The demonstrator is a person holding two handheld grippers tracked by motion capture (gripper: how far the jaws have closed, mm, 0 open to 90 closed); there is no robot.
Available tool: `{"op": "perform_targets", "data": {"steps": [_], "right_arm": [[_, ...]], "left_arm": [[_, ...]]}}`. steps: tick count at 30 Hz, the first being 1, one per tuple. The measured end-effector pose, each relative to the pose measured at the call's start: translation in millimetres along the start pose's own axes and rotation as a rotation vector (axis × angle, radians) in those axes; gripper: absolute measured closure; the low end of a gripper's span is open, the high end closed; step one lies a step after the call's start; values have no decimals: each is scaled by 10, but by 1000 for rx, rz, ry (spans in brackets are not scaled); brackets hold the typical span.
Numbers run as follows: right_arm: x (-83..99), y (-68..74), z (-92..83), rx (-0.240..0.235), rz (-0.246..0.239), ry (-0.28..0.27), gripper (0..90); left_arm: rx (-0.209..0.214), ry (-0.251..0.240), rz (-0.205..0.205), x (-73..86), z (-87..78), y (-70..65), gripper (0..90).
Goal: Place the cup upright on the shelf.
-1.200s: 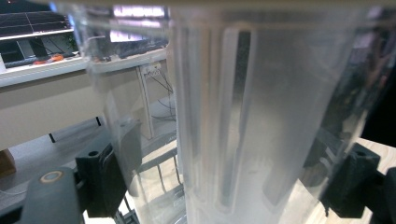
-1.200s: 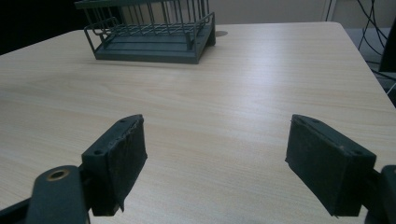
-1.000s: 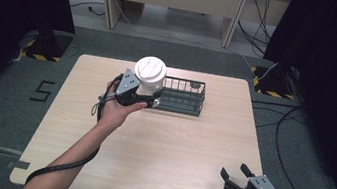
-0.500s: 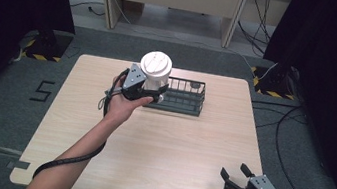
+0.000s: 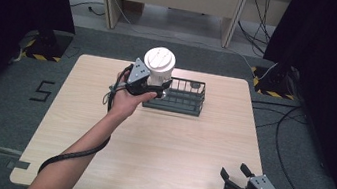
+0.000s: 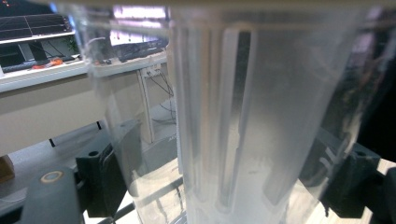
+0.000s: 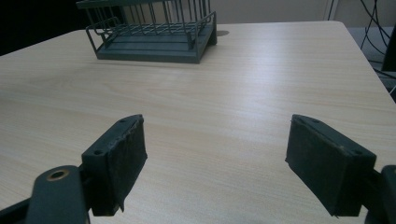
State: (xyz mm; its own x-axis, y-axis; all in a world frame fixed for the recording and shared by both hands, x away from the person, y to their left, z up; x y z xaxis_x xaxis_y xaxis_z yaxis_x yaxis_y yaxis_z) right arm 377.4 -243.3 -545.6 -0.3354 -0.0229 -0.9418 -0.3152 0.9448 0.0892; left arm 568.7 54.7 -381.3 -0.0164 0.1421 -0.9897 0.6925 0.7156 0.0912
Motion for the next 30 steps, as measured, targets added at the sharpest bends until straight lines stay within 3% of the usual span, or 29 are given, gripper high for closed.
{"op": "perform_targets", "data": {"steps": [30], "right_arm": [[-4,-5,-2,-5,1,-5,204]], "left_arm": [[-17,39,-14,-31,527,160,174]]}}
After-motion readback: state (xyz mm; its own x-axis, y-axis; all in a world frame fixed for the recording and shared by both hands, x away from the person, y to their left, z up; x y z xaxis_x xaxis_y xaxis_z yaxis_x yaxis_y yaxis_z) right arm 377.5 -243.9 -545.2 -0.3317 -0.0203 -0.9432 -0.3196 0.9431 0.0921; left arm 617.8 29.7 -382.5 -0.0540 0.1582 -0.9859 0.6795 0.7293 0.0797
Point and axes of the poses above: each handheld gripper's, and its own axes: z roughly forward along the jaws, x roughly out of its underside, y roughly to its left, the point moved 10 cm from there along z, roughly forward along the jaws, and after that the axes turned 4 degrees about x, right-handed, at the moved point
